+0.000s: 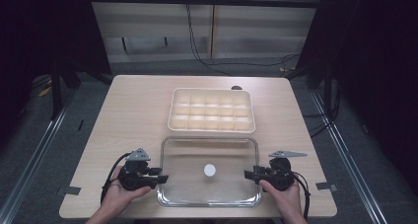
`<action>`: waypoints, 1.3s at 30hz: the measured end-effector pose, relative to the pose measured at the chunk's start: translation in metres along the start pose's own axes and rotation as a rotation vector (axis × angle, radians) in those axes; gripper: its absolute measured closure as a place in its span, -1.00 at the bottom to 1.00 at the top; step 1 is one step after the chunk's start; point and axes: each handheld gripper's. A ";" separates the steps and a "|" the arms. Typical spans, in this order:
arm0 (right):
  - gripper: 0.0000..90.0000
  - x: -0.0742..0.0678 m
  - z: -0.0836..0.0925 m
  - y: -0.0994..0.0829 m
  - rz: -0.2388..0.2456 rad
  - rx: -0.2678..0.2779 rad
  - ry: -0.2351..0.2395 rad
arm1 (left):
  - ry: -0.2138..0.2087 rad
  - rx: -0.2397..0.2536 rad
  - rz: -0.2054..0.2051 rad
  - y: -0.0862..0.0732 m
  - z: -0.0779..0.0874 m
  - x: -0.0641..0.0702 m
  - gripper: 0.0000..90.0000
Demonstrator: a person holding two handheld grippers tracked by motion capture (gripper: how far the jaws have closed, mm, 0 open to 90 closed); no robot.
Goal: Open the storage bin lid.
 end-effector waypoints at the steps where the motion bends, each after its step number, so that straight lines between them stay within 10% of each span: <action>1: 0.06 0.000 -0.001 0.000 -0.001 -0.003 -0.002 | -0.010 -0.010 0.000 0.000 0.000 -0.001 0.28; 19: -0.12 0.005 -0.015 0.004 0.001 -0.078 -0.030 | -0.018 -0.060 0.025 0.001 -0.010 -0.011 0.24; 39: -0.26 0.003 -0.017 0.002 0.017 -0.030 -0.110 | -0.020 -0.085 0.041 0.002 -0.019 -0.010 0.09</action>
Point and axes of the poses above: each handheld gripper's, and its own axes: z roughly backward along the jaws, y roughly out of its top, x roughly to its right, and after that the axes turned 7 degrees about -z, right-handed
